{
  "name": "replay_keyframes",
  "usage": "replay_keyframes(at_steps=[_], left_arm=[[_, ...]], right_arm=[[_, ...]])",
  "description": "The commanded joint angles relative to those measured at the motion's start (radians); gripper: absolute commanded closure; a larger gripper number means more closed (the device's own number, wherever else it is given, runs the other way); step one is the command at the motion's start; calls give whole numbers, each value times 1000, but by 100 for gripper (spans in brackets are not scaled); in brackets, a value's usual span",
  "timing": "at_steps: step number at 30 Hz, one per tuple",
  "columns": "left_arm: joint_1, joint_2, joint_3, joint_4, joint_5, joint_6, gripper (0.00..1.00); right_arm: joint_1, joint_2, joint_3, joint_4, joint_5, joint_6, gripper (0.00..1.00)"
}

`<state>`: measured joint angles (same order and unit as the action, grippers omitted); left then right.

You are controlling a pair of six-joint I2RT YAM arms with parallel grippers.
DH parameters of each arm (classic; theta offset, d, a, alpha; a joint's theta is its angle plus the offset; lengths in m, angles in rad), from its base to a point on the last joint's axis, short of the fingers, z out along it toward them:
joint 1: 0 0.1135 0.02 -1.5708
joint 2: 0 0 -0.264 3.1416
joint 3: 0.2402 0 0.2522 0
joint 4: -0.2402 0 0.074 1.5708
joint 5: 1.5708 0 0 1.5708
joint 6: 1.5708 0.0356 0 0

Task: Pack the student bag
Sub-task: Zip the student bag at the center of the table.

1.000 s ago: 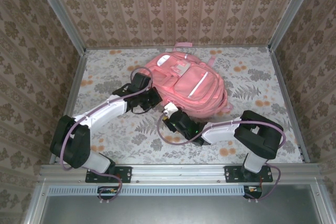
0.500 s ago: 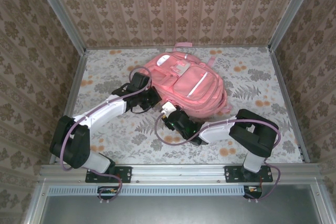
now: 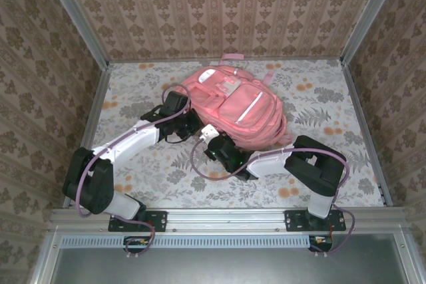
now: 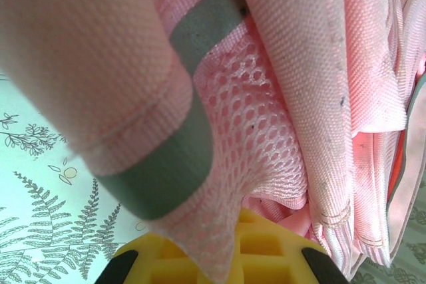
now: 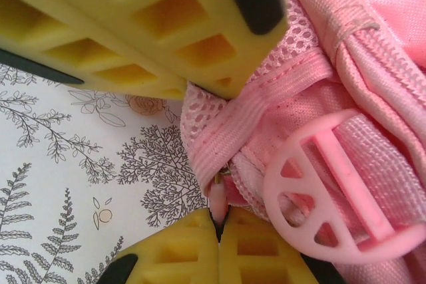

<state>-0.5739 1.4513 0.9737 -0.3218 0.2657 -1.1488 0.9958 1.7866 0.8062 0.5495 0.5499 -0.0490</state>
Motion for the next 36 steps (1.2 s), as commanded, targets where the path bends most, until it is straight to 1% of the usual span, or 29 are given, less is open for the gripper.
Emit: replay_keyframes(at_steps=[1,7,16,19,20,32,36], left_arm=[[7,-60,-6,15,58,-6,100],[49,-65,-5,9,59,6,100],[110,-95,-22,-20,44,32,100],[111,-101,-27,-22,48,37,100],[141,-102,-27,-23,46,39,100],[222,-109,-49,-25,69,76,100],[271,-109,-50,-40,76,108,100]], right_arm=[[-9,-80,-28,21,54,31,100],[-16,-156,-117,-41,53,99,100],[-40,-233,-175,-173,80,210,100],[-42,-267,-204,-213,78,235,100],[-42,-282,-216,-228,79,247,100],[-42,-482,-346,-424,48,372,100],[-43,-529,-353,-523,75,402,100]])
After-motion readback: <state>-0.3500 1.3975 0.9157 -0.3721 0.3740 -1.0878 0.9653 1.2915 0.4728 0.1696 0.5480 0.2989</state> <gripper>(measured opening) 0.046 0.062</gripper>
